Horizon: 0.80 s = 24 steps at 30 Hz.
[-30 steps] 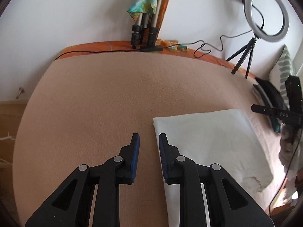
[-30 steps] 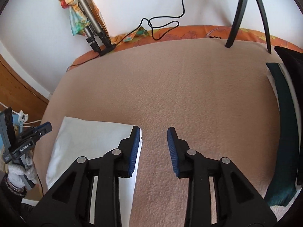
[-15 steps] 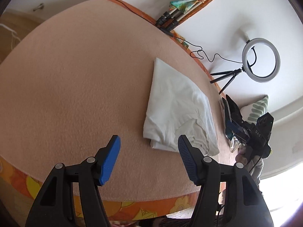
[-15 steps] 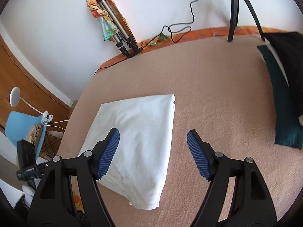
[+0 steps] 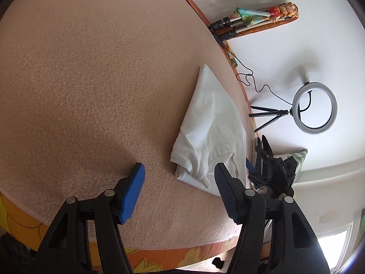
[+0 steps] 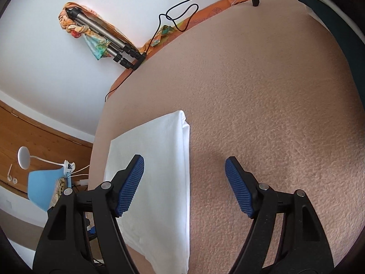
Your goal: Fold small clothes
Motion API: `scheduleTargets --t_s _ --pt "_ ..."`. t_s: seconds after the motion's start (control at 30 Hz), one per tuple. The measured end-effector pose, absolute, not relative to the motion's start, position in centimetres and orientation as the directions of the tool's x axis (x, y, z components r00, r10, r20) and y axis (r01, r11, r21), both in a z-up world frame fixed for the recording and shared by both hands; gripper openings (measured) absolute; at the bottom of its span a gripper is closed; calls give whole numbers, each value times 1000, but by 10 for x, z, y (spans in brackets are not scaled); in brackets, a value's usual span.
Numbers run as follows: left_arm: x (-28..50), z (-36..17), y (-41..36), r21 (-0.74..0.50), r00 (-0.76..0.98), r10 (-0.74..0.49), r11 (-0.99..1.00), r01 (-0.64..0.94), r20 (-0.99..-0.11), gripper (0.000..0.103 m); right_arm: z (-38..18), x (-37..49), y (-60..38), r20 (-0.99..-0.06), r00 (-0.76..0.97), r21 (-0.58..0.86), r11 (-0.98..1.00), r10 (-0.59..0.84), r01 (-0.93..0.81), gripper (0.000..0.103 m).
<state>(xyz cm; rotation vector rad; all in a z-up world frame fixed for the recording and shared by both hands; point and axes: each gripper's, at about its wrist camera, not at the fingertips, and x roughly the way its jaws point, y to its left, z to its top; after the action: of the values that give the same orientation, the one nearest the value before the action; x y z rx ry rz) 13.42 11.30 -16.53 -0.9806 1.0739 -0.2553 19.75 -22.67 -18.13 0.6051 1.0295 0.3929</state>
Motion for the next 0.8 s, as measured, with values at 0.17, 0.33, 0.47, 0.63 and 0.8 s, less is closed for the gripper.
scheduleTargets --t_s 0.17,0.33,0.47,0.63,0.8 --pt "146 -166 91 -782 473 -635 580 -229 -610 63 -186 218 -229 -639 459 667 742 617 -69 77" --pt "164 -160 70 -761 464 -626 618 -195 -627 63 -189 235 -220 -625 462 658 743 629 -121 71" --pt "169 -153 54 -709 463 -588 692 -137 -663 60 -191 242 -213 -604 462 670 728 649 -148 58" --pt "176 -158 49 -650 452 -539 750 -127 -711 19 -197 250 -201 -600 442 671 721 667 -176 37" --pt "179 -151 41 -566 466 -469 820 -86 -750 13 -196 251 -186 -648 437 620 765 624 -173 13"
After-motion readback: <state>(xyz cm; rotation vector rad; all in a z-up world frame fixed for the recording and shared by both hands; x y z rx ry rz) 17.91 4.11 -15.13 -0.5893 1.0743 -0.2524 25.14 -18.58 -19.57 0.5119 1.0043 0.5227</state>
